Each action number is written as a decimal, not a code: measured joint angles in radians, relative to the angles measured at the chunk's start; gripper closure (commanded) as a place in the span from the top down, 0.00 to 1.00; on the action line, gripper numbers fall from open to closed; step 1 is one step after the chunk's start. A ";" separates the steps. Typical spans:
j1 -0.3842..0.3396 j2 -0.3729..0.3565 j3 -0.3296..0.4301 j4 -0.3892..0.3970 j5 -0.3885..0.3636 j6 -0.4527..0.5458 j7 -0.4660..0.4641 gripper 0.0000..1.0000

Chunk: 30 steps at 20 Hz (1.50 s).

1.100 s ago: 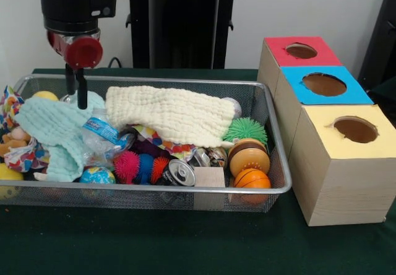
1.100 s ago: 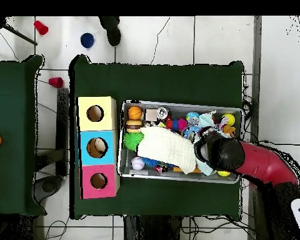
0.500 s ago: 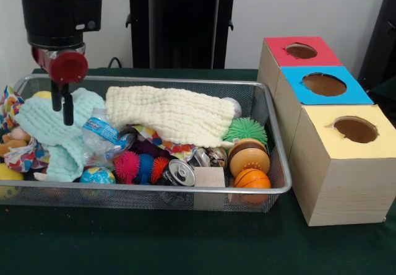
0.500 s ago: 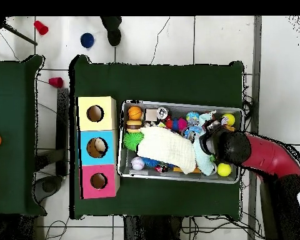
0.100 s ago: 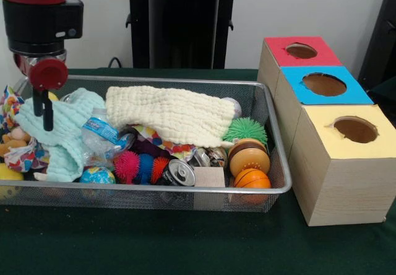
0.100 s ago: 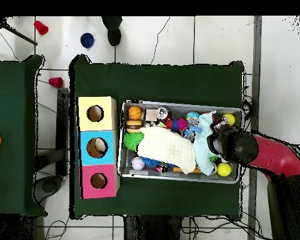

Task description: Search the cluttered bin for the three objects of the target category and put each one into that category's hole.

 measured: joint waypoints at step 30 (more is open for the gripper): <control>-0.063 0.124 0.030 -0.036 -0.032 0.000 0.000 1.00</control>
